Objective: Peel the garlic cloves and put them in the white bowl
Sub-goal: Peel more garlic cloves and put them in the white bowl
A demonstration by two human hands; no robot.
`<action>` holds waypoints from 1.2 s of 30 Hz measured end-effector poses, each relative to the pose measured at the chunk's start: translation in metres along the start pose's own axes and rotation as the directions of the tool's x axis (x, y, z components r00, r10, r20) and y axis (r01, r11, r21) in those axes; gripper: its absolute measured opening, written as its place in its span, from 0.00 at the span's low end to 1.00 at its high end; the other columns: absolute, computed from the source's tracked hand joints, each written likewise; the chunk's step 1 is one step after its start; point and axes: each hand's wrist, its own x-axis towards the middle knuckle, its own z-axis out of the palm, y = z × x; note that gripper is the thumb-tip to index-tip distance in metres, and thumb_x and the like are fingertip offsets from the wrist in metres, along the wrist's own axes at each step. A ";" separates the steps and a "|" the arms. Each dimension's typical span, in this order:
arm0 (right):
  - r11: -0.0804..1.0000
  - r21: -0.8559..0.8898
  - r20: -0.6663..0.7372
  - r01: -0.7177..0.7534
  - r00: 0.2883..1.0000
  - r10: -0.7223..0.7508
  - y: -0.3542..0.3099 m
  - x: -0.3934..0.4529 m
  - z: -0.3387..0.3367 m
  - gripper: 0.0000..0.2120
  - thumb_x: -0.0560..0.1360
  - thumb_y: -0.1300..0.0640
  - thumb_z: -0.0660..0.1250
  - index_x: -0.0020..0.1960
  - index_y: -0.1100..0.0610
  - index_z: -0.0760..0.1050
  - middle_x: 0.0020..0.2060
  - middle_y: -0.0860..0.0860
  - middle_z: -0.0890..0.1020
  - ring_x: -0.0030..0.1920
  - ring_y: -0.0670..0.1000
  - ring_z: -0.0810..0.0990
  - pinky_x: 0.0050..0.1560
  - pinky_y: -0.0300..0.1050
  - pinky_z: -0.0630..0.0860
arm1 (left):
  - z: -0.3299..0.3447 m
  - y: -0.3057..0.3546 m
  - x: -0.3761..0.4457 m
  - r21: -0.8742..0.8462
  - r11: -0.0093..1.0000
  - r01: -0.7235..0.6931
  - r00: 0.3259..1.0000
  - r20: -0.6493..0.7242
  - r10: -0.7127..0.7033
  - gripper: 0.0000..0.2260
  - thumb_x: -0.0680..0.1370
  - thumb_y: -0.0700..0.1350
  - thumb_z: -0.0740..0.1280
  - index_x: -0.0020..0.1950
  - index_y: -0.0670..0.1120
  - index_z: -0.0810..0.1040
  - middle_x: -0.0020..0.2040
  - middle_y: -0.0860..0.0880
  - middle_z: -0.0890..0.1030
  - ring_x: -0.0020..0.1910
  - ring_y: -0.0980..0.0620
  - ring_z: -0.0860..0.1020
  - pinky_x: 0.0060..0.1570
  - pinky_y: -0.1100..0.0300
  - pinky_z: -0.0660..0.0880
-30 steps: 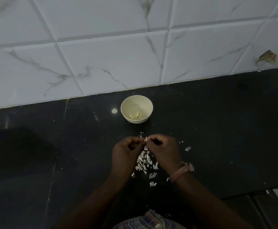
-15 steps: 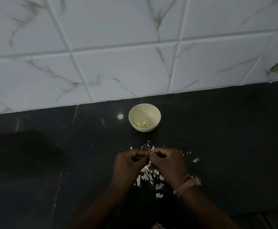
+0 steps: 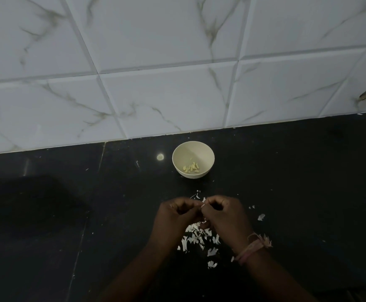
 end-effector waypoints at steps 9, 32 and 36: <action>0.995 0.095 -0.008 -0.041 0.999 0.042 -0.002 0.002 0.002 0.06 0.78 0.61 0.67 0.45 0.60 0.82 0.27 0.49 0.80 0.23 0.47 0.74 0.25 0.40 0.71 | 0.009 -0.008 -0.001 -0.087 0.996 -0.031 0.998 -0.064 0.025 0.08 0.78 0.35 0.71 0.53 0.44 0.87 0.48 0.46 0.88 0.50 0.46 0.86 0.56 0.48 0.82; 0.945 -0.189 -0.140 0.268 0.945 -0.296 0.016 -0.002 0.010 0.03 0.76 0.56 0.74 0.49 0.50 0.84 0.44 0.43 0.84 0.47 0.40 0.82 0.48 0.35 0.78 | 0.018 -0.008 -0.007 -0.607 0.792 0.072 0.977 -0.118 -0.180 0.10 0.75 0.35 0.70 0.55 0.35 0.82 0.51 0.37 0.86 0.51 0.43 0.86 0.52 0.57 0.83; 0.943 -0.172 -0.164 0.284 0.936 -0.312 0.015 -0.001 0.011 0.03 0.76 0.59 0.74 0.47 0.51 0.84 0.43 0.43 0.84 0.46 0.41 0.82 0.47 0.36 0.79 | 0.015 -0.009 -0.007 -0.443 0.895 0.042 0.983 -0.143 -0.117 0.06 0.78 0.35 0.70 0.54 0.38 0.84 0.49 0.38 0.87 0.51 0.43 0.86 0.51 0.55 0.83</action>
